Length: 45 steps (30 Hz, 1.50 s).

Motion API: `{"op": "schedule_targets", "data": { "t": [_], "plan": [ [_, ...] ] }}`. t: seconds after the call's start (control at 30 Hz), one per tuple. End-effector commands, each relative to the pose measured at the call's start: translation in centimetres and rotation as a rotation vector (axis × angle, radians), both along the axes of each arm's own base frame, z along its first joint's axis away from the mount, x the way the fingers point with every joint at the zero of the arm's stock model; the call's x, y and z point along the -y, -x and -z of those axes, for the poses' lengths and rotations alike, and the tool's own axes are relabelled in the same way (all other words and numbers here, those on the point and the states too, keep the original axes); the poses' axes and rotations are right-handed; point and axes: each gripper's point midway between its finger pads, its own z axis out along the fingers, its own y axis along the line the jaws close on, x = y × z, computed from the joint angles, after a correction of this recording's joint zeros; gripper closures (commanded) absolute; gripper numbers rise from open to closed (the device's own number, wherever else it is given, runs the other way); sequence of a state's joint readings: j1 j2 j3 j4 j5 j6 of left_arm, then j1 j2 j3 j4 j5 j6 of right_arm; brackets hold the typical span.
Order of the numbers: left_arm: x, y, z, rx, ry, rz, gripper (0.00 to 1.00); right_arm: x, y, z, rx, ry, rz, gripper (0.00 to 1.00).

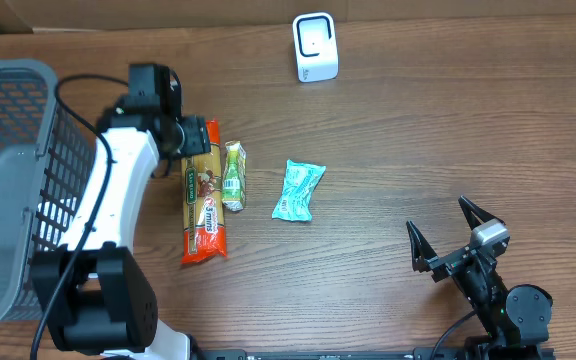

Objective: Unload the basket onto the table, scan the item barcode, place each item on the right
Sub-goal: 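Lift the spaghetti pack out and lay it left of the juice carton, then reach into the basket with the left gripper and grasp the white Pantene tube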

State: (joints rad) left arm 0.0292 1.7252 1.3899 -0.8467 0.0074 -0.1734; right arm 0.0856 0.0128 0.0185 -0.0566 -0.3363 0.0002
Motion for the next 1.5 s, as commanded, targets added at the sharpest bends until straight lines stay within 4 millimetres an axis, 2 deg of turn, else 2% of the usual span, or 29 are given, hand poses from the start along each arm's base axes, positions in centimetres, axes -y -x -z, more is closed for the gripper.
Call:
{"op": "schedule_targets", "data": {
  "t": [0.0,0.07,0.13,0.17,0.2,0.27,0.3,0.37,0.43,0.57,0.63,0.7,0.73,0.93,0.97,1.1,1.2,1.47],
  "plan": [
    [0.6,-2.0,-11.7,0.239,0.013,0.040,0.18,-0.1,0.0,0.3,0.000,0.001,-0.002,0.00],
    [0.3,-1.5,-16.8,0.317,-0.019,0.065,0.13,-0.1,0.0,0.3,0.000,0.001,-0.003,0.00],
    [-1.1,-0.4,-21.5,0.387,-0.082,0.036,0.11,-0.1,0.0,0.3,0.000,0.001,-0.003,0.00],
    [-2.1,0.4,-23.7,0.418,-0.129,0.013,0.11,-0.1,0.0,0.3,0.000,0.001,-0.003,0.00],
    [-5.0,2.4,-27.2,0.461,-0.237,-0.070,0.10,-0.1,0.0,0.3,0.000,0.001,-0.003,0.00],
    [-8.2,4.7,-29.6,0.481,-0.326,-0.186,0.10,-0.1,0.0,0.3,0.000,0.001,-0.003,0.00],
    [-10.0,5.9,-30.2,0.483,-0.349,-0.268,0.14,-0.1,0.0,0.3,0.000,0.001,-0.003,0.00],
    [-13.4,8.6,-30.9,0.481,-0.373,-0.445,0.17,-0.1,0.0,0.3,0.000,0.001,-0.003,0.00],
    [-16.1,10.8,-30.7,0.468,-0.360,-0.580,0.19,-0.1,0.0,0.3,0.000,0.001,-0.003,0.00],
    [-19.3,12.6,-28.6,0.415,-0.301,-0.685,0.20,-0.1,0.0,0.3,0.000,0.001,-0.003,0.00],
    [-20.7,13.3,-26.5,0.364,-0.273,-0.732,0.20,-0.1,0.0,0.3,0.000,0.001,-0.003,0.00],
    [-22.9,14.2,-22.6,0.276,-0.245,-0.754,0.18,-0.1,0.0,0.3,0.000,0.001,-0.003,0.00],
    [-23.5,14.6,-21.4,0.249,-0.239,-0.773,0.17,-0.1,0.0,0.3,0.000,0.001,-0.003,0.00],
    [-26.4,16.7,-16.2,0.146,-0.219,-0.867,0.07,-0.1,0.0,0.3,0.000,0.001,-0.003,0.00],
    [-26.9,17.2,-14.9,0.119,-0.212,-0.884,0.03,-0.1,0.0,0.3,0.000,0.001,-0.003,0.00],
    [-27.9,17.9,-11.2,0.045,-0.194,-0.898,0.00,-0.1,0.0,0.3,0.000,0.001,-0.003,0.00],
    [-28.2,17.7,-8.6,-0.003,-0.186,-0.858,0.00,-0.1,0.0,0.3,0.000,0.001,-0.002,0.00],
    [-27.9,16.0,-3.9,-0.093,-0.092,-0.735,0.00,-0.1,0.0,0.3,0.000,0.001,-0.003,0.00]
  ]
}}
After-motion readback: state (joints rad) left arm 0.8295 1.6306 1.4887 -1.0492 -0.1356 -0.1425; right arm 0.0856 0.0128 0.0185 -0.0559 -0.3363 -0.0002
